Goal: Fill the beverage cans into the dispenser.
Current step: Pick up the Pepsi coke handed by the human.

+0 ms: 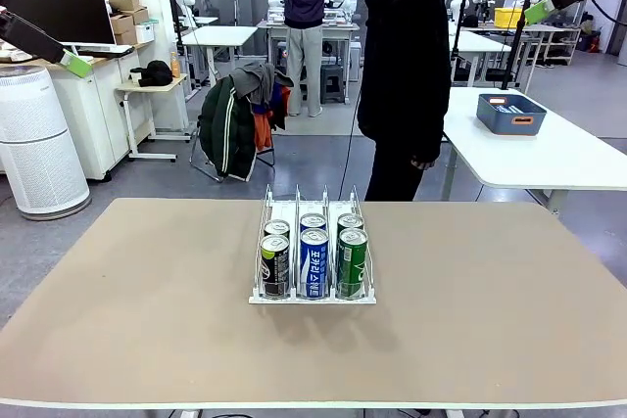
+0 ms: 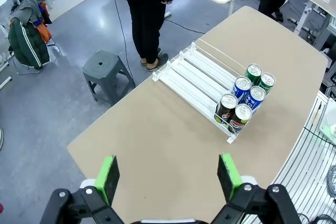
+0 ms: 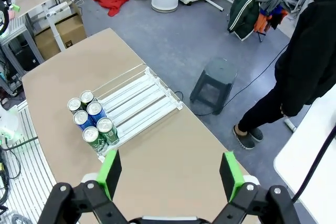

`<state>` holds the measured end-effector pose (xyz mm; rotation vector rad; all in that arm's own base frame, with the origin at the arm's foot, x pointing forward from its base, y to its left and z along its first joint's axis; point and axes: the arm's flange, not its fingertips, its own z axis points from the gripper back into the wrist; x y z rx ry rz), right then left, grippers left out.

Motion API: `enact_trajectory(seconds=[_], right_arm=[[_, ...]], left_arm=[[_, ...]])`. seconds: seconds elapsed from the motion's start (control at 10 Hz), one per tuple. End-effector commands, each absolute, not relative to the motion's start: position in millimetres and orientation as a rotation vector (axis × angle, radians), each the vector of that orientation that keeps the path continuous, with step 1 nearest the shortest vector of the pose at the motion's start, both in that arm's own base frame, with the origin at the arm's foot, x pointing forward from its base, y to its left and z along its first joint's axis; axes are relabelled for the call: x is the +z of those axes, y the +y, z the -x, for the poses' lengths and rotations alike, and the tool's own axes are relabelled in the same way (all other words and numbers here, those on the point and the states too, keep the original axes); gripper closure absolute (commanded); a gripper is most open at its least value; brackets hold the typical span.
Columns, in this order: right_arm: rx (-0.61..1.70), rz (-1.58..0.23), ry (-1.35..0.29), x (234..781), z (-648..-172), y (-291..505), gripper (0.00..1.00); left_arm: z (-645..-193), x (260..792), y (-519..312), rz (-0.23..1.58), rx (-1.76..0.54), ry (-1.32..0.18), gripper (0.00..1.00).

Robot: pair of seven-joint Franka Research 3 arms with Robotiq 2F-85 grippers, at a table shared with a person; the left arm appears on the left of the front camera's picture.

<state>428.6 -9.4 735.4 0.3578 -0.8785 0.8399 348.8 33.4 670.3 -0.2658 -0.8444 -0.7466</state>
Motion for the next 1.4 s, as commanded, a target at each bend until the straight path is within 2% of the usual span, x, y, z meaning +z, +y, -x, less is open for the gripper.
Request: enact_trajectory(seconds=[0.0, 0.2, 0.6, 0.9, 1.3], right_arm=[[0.841, -0.360, -0.879, 735, -428, -9, 0.00], [0.849, -0.380, -0.907, 738, -423, -12, 0.00], [0.929, -0.374, -0.860, 752, -418, -25, 0.00], [0.916, -0.379, -0.861, 757, -420, -32, 0.00], [0.901, -0.359, -0.873, 762, -420, -35, 0.00]], left_arm=[[-349, 670, 32, 0.268, -0.750, -0.845, 0.00], [-349, 673, 25, 0.359, -0.779, -0.835, 0.00], [-338, 690, 8, 0.321, -0.862, -0.898, 0.00], [-336, 702, 5, 0.355, -0.968, -0.884, 0.00], [-329, 710, 6, 0.414, -0.969, -0.843, 0.00]])
